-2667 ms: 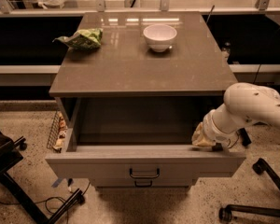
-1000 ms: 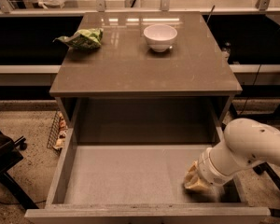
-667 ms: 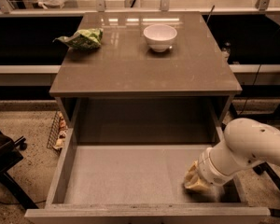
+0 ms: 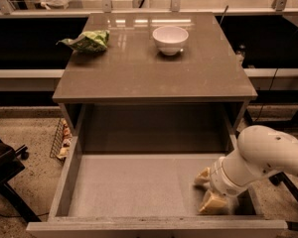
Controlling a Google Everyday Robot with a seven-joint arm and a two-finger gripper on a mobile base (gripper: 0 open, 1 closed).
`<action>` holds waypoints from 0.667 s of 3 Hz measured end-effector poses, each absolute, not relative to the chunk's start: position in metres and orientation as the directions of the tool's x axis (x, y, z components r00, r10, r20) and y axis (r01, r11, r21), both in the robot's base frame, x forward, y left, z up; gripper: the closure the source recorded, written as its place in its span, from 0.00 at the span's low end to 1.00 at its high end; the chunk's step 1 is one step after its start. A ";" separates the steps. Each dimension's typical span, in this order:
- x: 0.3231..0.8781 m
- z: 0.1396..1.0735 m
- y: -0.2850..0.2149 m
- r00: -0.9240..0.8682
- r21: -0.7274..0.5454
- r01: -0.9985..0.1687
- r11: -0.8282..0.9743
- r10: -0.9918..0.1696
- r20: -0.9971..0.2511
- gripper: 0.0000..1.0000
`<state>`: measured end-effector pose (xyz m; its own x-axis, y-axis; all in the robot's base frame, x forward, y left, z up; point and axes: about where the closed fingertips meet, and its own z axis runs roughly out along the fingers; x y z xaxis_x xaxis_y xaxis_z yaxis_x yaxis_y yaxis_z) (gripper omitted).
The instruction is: Open top drawer
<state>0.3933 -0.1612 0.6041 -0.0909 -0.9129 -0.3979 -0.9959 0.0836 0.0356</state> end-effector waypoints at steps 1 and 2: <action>0.393 0.604 -0.161 -0.090 0.036 -0.996 0.082 -0.913 -0.397 0.00; 0.393 0.604 -0.161 -0.090 0.036 -0.996 0.082 -0.913 -0.397 0.00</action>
Offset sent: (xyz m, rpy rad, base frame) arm -0.0004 0.0004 -0.0001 -0.0003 0.0006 0.0013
